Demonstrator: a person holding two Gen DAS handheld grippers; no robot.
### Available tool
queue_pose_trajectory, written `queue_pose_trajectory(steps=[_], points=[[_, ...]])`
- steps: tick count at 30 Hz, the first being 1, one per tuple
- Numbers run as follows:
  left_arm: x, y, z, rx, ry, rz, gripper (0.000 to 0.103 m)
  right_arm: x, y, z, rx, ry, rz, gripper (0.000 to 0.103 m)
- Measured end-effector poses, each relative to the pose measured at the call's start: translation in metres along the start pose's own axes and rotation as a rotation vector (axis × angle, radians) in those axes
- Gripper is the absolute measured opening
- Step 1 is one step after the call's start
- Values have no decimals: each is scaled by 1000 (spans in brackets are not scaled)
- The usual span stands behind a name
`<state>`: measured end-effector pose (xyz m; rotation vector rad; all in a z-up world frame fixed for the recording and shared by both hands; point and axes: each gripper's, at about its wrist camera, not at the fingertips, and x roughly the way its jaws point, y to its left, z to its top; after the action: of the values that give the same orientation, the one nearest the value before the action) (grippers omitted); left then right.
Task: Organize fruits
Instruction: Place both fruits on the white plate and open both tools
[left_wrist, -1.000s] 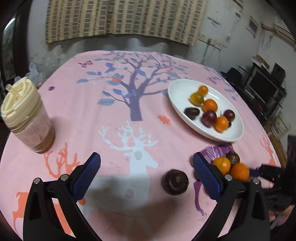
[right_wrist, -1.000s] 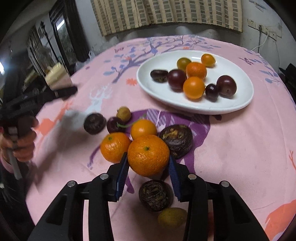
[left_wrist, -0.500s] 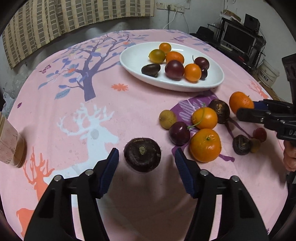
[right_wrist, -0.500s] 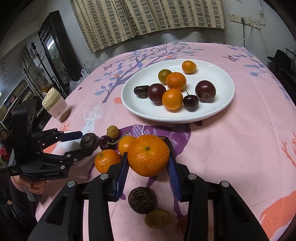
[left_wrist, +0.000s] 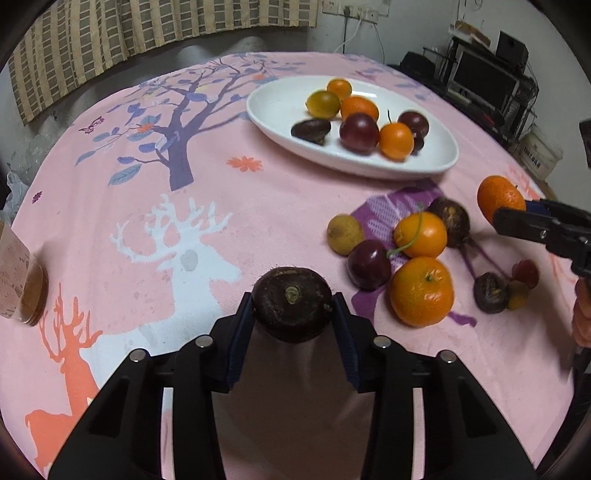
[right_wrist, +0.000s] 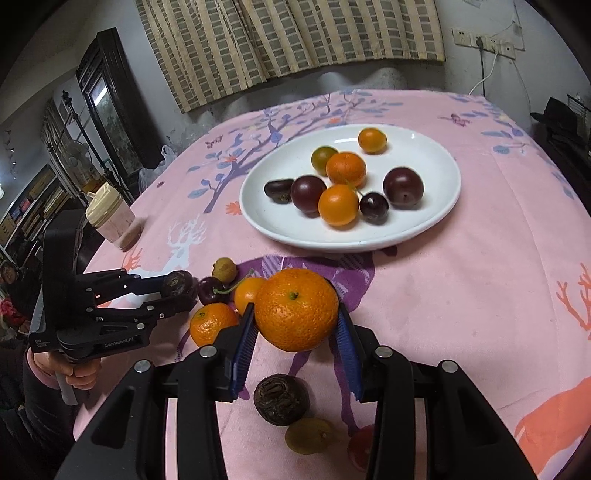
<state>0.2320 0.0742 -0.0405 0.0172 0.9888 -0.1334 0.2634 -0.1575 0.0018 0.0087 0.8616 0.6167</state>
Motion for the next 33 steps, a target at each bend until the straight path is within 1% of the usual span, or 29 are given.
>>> queue_pose_trajectory(steps=[2,4,5,6,7,9,10,13,15,16,17,18,19,20,21,22,24,27,29,30,31,33], points=[[-13,3,10,-39,-40,-41,42,-10,0,8,-16,-78,-20,42],[-22,1,27,-56,-74,-76,42,-13,-7,20,24,-120,-16,42],[-26,-1,38,-57,-95,-77,42,-11,-14,30,57,-132,-17,42],[-28,-6,53,-54,-122,-62,42,-7,-19,38,78,-141,-32,42],[-26,-11,68,-46,-148,-51,42,-3,-24,46,89,-153,-66,42],[-17,-18,93,-42,-171,-54,42,7,-32,58,95,-155,-107,42],[-8,-21,106,-49,-172,-58,42,16,-39,65,106,-149,-111,42],[17,-23,130,-72,-154,-72,42,33,-54,74,130,-130,-121,42],[35,-23,142,-91,-141,-48,42,43,-59,77,123,-134,-132,43],[42,-22,146,-106,-133,-31,44,46,-61,76,116,-135,-144,44],[47,-20,150,-125,-125,-11,50,48,-61,75,110,-120,-155,45],[49,-17,152,-151,-120,13,72,48,-60,74,107,-100,-157,46],[45,-15,152,-174,-130,24,82,45,-58,71,108,-93,-145,50],[38,-13,150,-187,-158,20,89,37,-55,70,102,-98,-121,51],[29,-12,148,-188,-177,15,90,31,-51,70,91,-103,-108,53],[20,-12,146,-181,-186,14,90,25,-47,70,78,-111,-99,59],[1,-10,139,-179,-200,18,95,14,-38,68,45,-133,-89,61],[-22,-6,118,-197,-221,23,96,9,-31,65,18,-129,-88,61],[-32,-4,100,-199,-222,33,96,12,-30,61,14,-73,-80,61],[-38,-2,88,-204,-231,42,96,16,-29,58,5,-28,-72,61],[-42,1,78,-215,-242,50,97,21,-25,54,-10,23,-70,61],[-46,7,58,-243,-251,67,97,27,-16,47,-56,83,-60,61]])
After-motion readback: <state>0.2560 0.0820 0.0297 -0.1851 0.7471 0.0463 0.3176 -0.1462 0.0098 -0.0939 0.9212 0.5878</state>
